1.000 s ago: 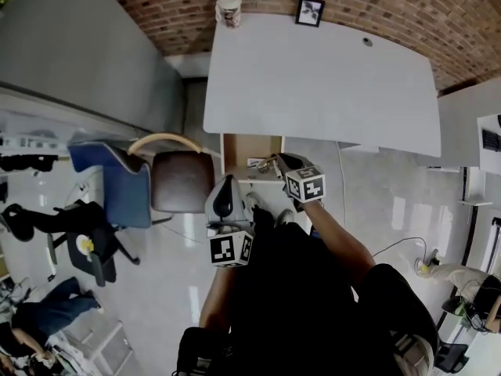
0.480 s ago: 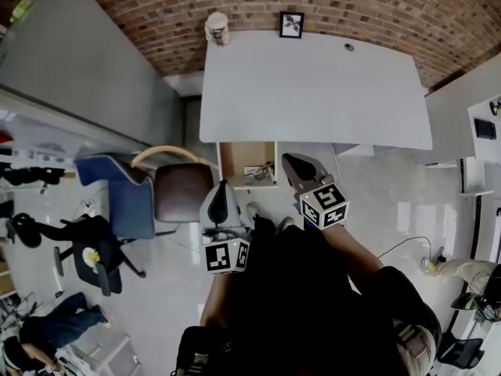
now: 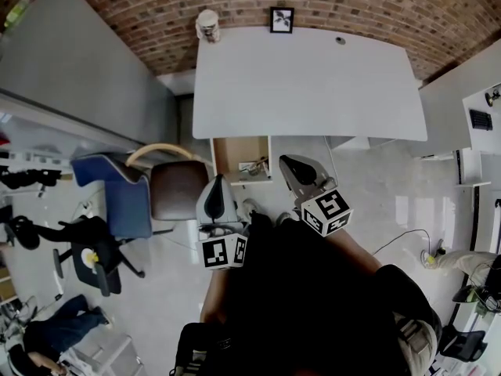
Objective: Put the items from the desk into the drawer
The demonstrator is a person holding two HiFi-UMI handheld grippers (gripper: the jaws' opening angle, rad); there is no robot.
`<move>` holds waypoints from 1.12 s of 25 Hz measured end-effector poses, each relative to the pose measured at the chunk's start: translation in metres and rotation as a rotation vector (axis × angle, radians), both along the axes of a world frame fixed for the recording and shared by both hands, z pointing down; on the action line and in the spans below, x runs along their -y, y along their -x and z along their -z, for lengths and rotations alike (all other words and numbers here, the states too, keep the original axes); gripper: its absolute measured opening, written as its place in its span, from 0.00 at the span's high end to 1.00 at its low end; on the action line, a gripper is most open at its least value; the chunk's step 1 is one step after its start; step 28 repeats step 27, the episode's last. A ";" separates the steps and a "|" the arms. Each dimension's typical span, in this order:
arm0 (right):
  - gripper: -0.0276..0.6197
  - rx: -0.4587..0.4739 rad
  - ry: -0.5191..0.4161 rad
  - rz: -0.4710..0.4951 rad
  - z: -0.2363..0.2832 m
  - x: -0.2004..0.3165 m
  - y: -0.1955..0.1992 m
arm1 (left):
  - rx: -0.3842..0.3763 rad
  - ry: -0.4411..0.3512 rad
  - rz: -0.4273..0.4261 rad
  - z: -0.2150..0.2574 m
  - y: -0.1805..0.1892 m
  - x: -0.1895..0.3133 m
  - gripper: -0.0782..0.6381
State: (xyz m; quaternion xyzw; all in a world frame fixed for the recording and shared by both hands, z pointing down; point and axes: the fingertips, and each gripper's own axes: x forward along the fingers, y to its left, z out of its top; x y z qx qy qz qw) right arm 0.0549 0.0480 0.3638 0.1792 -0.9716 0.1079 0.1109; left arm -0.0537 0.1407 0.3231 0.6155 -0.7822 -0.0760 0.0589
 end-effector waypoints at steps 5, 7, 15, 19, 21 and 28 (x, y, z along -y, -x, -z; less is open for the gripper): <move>0.95 0.005 -0.004 0.000 0.002 0.002 -0.004 | -0.002 0.002 0.005 -0.002 -0.003 -0.002 0.86; 0.95 0.005 -0.004 0.001 0.002 0.000 -0.004 | -0.001 0.001 0.007 -0.001 -0.003 -0.004 0.86; 0.95 0.012 0.000 0.006 0.001 -0.003 -0.008 | 0.000 0.006 0.010 -0.003 -0.007 -0.008 0.86; 0.95 0.011 0.003 0.008 0.001 -0.004 -0.012 | 0.002 0.006 0.011 -0.002 -0.011 -0.010 0.86; 0.95 0.011 0.003 0.010 0.000 -0.005 -0.013 | 0.002 0.007 0.013 -0.002 -0.013 -0.012 0.86; 0.95 0.011 0.004 0.015 -0.002 -0.009 -0.015 | 0.004 0.009 0.016 -0.003 -0.016 -0.016 0.86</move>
